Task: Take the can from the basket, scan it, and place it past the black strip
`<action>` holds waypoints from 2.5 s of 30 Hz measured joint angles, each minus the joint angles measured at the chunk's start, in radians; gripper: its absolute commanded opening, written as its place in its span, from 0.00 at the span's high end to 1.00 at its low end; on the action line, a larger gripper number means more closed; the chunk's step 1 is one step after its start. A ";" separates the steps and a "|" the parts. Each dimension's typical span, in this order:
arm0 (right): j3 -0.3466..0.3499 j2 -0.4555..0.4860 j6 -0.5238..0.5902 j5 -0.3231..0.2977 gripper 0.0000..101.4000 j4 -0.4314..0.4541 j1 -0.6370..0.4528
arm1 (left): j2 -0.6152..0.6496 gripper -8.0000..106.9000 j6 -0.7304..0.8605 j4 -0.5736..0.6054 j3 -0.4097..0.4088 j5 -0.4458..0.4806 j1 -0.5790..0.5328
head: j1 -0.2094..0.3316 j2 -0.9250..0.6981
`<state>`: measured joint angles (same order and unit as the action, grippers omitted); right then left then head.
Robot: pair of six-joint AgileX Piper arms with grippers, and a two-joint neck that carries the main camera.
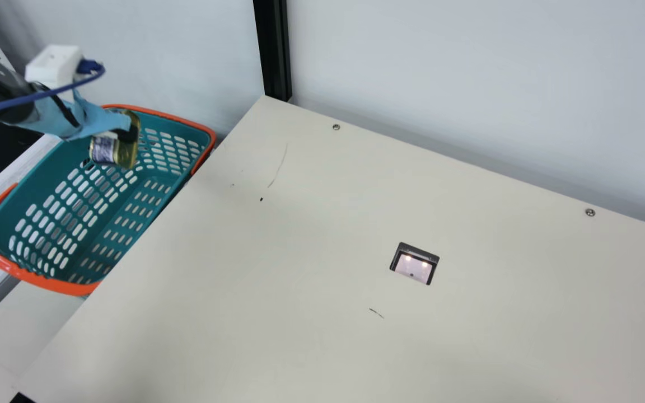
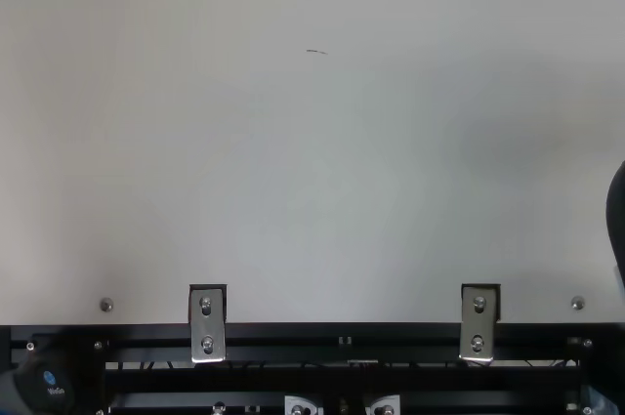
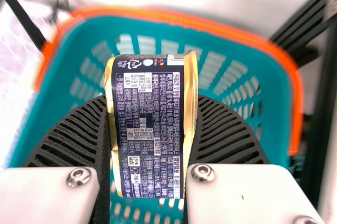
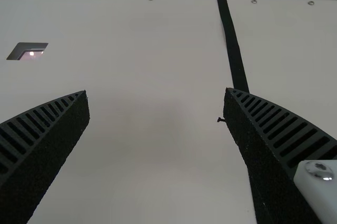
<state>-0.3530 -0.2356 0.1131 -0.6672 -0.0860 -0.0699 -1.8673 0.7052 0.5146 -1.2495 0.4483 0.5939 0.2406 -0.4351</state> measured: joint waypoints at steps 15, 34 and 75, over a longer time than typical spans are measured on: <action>0.000 0.000 0.000 0.000 0.00 0.000 0.000 | 0.371 0.84 -0.037 0.084 0.076 0.158 -0.017 | 0.000 0.000; 0.000 0.000 0.000 0.000 0.00 0.000 0.000 | 0.606 0.84 -0.141 0.061 0.085 0.520 -0.053 | 0.000 0.000; 0.000 0.000 0.000 0.000 0.00 0.000 0.000 | 0.510 0.84 -0.717 0.081 0.135 0.771 -0.229 | 0.000 0.000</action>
<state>-0.3530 -0.2356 0.1131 -0.6672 -0.0860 -0.0699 -1.3575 -0.0114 0.5961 -1.1149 1.2194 0.3648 0.2406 -0.4351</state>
